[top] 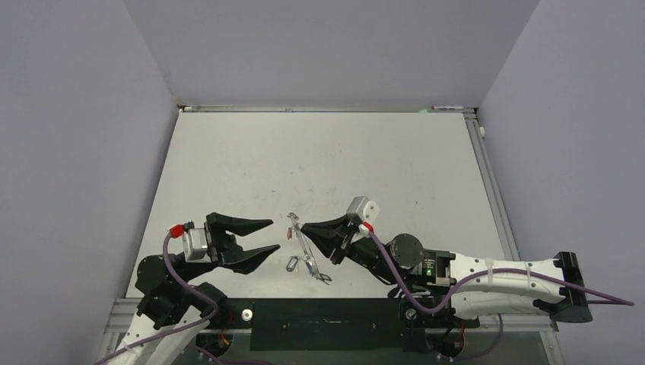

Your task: Put the keys on the keyring

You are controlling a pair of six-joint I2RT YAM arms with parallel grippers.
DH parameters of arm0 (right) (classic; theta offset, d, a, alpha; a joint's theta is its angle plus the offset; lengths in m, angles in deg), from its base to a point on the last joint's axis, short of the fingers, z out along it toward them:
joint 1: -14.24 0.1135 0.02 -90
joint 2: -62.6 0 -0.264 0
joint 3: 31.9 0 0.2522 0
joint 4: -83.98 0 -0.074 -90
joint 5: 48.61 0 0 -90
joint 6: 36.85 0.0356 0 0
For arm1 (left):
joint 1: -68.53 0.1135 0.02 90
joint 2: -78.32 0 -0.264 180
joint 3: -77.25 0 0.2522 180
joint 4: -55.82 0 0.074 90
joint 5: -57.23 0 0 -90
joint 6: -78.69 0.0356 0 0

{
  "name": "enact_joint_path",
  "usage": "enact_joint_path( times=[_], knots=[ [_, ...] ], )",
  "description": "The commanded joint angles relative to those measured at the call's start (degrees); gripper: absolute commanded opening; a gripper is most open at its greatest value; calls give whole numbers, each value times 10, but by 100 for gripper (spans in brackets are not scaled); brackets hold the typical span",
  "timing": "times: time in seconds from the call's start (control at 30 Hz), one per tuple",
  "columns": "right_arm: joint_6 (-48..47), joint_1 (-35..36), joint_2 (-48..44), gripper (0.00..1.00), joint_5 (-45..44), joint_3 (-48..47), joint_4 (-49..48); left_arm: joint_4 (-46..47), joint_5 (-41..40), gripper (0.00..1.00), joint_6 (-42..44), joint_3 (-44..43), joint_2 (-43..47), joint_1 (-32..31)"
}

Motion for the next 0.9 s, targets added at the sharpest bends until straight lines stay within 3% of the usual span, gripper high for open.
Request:
enact_joint_path(
  times=[0.0,0.2,0.47,0.87],
  knots=[
    [-17,-2,-40,5,104,36,-150,142,103,49,-96,6,-45,4],
    [-20,-3,-48,5,148,65,-212,271,152,37,-198,18,-103,1],
    [-25,-3,-32,5,157,85,-292,300,139,32,-217,30,-115,-3],
    [-22,-5,8,5,186,71,-322,320,122,28,-228,30,-134,-12]
  ],
)
